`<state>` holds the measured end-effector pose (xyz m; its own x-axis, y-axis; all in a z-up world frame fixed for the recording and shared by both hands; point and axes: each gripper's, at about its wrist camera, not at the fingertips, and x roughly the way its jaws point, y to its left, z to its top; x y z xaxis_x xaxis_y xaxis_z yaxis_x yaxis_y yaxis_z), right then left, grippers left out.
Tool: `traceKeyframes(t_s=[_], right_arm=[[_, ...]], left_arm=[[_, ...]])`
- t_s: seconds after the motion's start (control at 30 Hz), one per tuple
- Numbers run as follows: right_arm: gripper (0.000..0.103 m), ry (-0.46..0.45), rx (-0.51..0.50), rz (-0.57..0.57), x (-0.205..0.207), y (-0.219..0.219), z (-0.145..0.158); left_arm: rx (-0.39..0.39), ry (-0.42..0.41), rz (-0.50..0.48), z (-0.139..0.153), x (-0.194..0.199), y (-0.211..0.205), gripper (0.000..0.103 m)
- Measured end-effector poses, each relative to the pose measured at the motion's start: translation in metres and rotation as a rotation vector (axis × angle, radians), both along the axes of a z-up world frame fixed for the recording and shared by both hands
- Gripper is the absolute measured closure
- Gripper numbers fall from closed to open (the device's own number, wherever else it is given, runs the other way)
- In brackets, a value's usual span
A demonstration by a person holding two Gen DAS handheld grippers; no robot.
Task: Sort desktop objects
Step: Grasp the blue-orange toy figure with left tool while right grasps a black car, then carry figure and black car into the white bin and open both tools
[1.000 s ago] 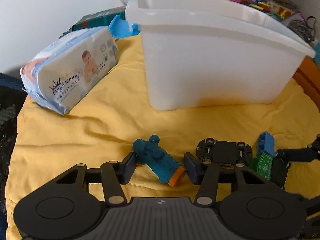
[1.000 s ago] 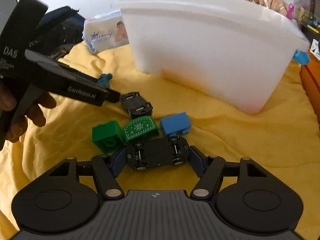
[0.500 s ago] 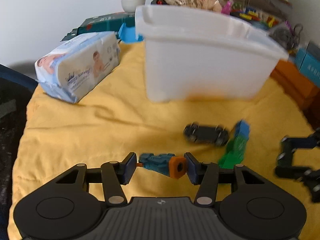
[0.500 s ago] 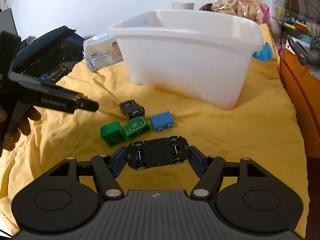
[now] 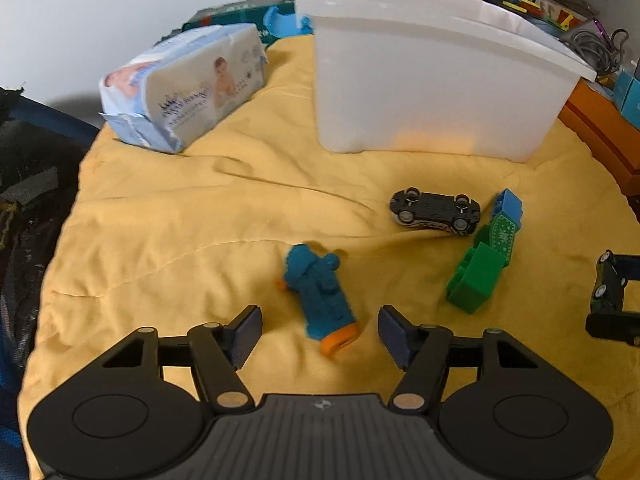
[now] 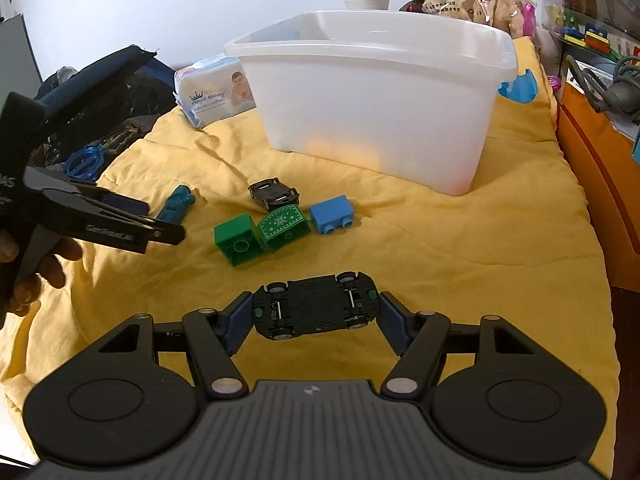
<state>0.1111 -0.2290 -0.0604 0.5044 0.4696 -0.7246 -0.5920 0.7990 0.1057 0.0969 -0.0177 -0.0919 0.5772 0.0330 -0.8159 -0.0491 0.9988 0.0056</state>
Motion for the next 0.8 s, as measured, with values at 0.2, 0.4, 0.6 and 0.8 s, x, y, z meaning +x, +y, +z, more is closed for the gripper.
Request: traceKeyframes(t_s=[0.2,0.4,0.6,0.8], right_arm=[[0.034,0.001,0.002,0.009,-0.004,0.002,0.0],[0.034,-0.011,0.013,-0.005,-0.006,-0.001,0.003],[0.034,-0.061,0.035,-0.042,0.0,-0.007,0.018],[0.034,-0.118,0.089,-0.075,0.015,-0.013,0.049]], left_arm=[[-0.078,-0.007,0.03,0.003,0.006,0.007,0.073],[-0.056,-0.03,0.005,0.011,-0.005,0.006,0.074],[-0.055,-0.122,-0.039,0.049,-0.013,-0.003,0.074],[-0.049,-0.204,-0.061,0.096,-0.001,-0.017,0.074]])
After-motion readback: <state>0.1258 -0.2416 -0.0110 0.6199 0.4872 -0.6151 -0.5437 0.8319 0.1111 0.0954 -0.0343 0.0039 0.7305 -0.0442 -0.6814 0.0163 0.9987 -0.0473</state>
